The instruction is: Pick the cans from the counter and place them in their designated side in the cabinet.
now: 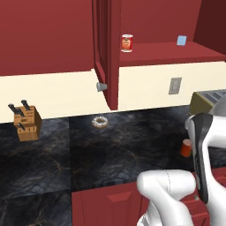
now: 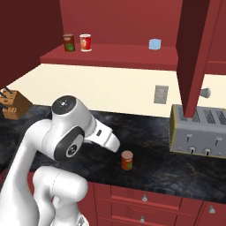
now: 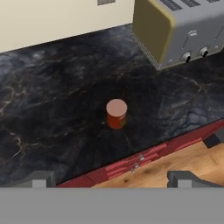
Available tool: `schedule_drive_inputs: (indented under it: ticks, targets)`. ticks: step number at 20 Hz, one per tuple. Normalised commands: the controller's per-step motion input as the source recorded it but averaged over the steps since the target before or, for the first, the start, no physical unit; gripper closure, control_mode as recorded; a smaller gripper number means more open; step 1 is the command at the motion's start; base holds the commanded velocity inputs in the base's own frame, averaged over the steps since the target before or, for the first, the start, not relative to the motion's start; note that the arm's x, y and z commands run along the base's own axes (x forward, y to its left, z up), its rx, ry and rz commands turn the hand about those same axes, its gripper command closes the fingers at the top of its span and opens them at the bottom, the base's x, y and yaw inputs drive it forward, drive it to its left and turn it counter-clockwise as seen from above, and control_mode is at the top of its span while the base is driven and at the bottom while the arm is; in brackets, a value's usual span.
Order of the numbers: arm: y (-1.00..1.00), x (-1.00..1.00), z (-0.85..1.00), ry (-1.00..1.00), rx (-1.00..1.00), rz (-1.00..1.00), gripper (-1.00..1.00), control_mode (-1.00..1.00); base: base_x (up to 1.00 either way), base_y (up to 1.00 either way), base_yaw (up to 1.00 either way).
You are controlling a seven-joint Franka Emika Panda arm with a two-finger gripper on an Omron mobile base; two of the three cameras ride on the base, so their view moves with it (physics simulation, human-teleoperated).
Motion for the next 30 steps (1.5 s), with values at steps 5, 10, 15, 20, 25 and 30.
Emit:
schedule_drive_inputs:
  ticks: [5, 10, 15, 20, 25, 30]
  targets:
    - [-0.09, 0.19, -0.31, 0.0, 0.0, 0.0, -1.0, -1.0, 0.0, 0.0, 0.0]
    - [-0.13, 0.17, -0.34, 0.0, 0.01, 0.0, -1.0, -1.0, 0.0, 0.0, 0.0]
    - [-0.07, 0.21, -0.3, 0.0, 0.01, 0.0, -1.0, -1.0, 0.0, 0.0, 0.0]
    - [-0.11, 0.19, -0.2, 0.0, 0.01, 0.0, -1.0, -1.0, 0.0, 0.0, 0.0]
    - [-0.16, 0.21, -0.1, 0.01, 0.01, 0.0, -1.0, -1.0, 0.0, 0.0, 0.0]
    - [-0.12, 0.18, -0.11, 0.05, 0.02, 0.0, -1.0, -1.0, 0.0, 0.0, 0.0]
